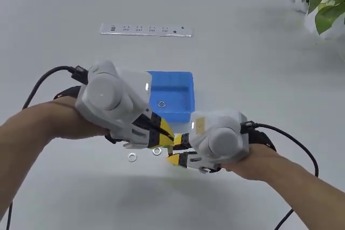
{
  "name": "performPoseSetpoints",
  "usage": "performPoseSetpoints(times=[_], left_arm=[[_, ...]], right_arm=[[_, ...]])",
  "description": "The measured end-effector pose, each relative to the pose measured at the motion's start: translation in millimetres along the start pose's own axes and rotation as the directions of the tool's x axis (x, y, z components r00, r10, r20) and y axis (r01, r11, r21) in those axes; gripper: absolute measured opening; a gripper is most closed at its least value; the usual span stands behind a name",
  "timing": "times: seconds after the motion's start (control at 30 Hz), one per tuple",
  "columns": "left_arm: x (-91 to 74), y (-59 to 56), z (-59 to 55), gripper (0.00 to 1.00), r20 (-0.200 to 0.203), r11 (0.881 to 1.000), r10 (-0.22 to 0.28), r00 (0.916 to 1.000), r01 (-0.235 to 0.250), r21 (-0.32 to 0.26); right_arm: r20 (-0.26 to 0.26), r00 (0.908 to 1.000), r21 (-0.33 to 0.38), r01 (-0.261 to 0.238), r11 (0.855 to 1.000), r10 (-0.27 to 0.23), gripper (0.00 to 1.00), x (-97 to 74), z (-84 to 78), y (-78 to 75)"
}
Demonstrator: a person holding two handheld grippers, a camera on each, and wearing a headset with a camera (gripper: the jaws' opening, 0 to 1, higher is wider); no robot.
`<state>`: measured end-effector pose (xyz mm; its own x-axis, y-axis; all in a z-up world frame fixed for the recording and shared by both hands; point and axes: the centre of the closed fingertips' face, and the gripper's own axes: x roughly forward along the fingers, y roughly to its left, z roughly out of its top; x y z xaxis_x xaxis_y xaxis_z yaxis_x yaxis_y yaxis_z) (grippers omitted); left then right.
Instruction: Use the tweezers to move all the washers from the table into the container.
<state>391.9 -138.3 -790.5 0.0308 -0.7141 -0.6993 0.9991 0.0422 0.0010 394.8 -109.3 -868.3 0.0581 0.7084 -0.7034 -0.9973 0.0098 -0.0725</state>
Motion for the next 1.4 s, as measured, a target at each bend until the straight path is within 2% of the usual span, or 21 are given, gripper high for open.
performPoseSetpoints(times=[0.33, 0.4, 1.4], left_arm=[[0.1, 4.4, 1.5, 0.06, 0.014, 1.000, 0.007, 0.9999, -0.007, -0.011], [0.1, 5.0, 1.5, 0.06, 0.015, 1.000, 0.006, 0.9999, -0.006, -0.013], [-3.3, 4.1, 0.0, 0.06, 0.010, 1.000, 0.001, 1.0000, -0.001, -0.016]], right_arm=[[0.006, 1.0000, 0.018, 0.005, 1.000, -0.005, 0.13, -0.1, -0.6, -1.5], [0.002, 1.0000, 0.041, 0.003, 0.999, -0.003, 0.12, 0.2, -0.4, -2.4], [0.001, 0.9999, 0.047, -0.017, 0.999, 0.017, 0.10, -0.1, 3.0, -0.1]])
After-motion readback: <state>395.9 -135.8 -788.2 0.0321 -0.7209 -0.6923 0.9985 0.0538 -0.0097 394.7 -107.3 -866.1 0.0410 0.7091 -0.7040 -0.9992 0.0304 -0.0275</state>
